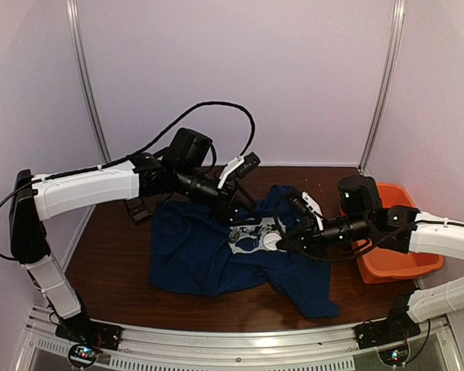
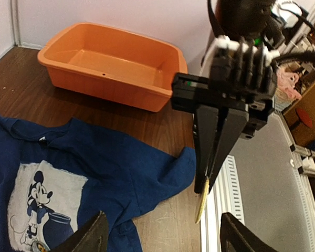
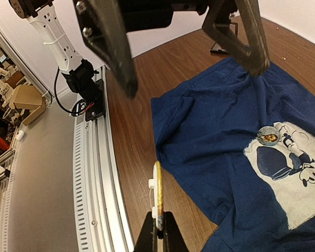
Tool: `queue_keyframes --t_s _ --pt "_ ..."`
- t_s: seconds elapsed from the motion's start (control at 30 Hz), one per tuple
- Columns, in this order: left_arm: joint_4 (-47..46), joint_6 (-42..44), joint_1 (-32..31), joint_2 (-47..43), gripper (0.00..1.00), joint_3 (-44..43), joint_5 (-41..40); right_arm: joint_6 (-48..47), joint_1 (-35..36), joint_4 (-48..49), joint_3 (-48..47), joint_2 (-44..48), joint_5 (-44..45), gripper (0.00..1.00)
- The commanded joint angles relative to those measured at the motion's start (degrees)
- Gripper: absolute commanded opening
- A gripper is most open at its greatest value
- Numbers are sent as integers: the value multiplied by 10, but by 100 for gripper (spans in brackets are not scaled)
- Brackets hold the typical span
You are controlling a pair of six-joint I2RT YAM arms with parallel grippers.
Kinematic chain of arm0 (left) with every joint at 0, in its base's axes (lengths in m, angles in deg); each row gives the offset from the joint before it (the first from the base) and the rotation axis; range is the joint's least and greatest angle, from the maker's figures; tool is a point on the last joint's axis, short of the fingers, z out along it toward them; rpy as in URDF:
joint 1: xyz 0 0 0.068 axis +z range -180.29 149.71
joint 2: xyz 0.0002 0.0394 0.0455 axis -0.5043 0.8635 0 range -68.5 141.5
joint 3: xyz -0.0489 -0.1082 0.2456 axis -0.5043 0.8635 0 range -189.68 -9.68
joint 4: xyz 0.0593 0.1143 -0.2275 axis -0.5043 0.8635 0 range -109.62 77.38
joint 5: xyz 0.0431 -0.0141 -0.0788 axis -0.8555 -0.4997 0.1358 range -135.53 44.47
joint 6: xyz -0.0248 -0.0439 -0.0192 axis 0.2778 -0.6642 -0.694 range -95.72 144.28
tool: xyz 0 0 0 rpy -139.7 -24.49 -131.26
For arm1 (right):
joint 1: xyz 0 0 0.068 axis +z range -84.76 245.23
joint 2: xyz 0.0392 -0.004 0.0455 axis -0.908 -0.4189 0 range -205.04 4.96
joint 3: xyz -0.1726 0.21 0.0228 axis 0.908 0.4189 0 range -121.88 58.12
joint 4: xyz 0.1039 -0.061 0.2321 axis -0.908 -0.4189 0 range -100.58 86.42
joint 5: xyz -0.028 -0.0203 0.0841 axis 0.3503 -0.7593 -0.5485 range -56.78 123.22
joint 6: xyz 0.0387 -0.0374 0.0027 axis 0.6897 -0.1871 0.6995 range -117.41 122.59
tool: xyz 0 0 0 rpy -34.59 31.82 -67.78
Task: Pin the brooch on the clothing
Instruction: Pass from the right arm to the left
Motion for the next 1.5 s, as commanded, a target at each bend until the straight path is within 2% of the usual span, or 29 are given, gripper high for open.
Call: queue_keyframes --t_s 0.0,0.1,0.27,0.5,0.87,1.13,1.33,1.47 --pt "23 31 -15 22 69 -19 36 -4 2 -7 -23 -11 13 0" --pt "16 28 -18 32 58 -19 60 -8 2 -6 -27 -21 12 0" --pt "15 28 -31 36 55 -15 76 -10 2 -1 -35 -36 7 0" --pt "17 32 -34 36 41 -8 80 -15 2 -10 -46 -46 2 0" --pt "28 36 -36 50 26 -9 74 -22 2 -19 -54 -43 0 0" --pt "29 36 -37 52 0 -10 71 -21 2 -16 -48 -43 0 0" --pt "8 27 -37 51 0 -1 75 -24 2 -13 -41 -42 4 0" --pt "-31 7 -37 43 0 18 81 -14 2 11 -23 -25 12 27"
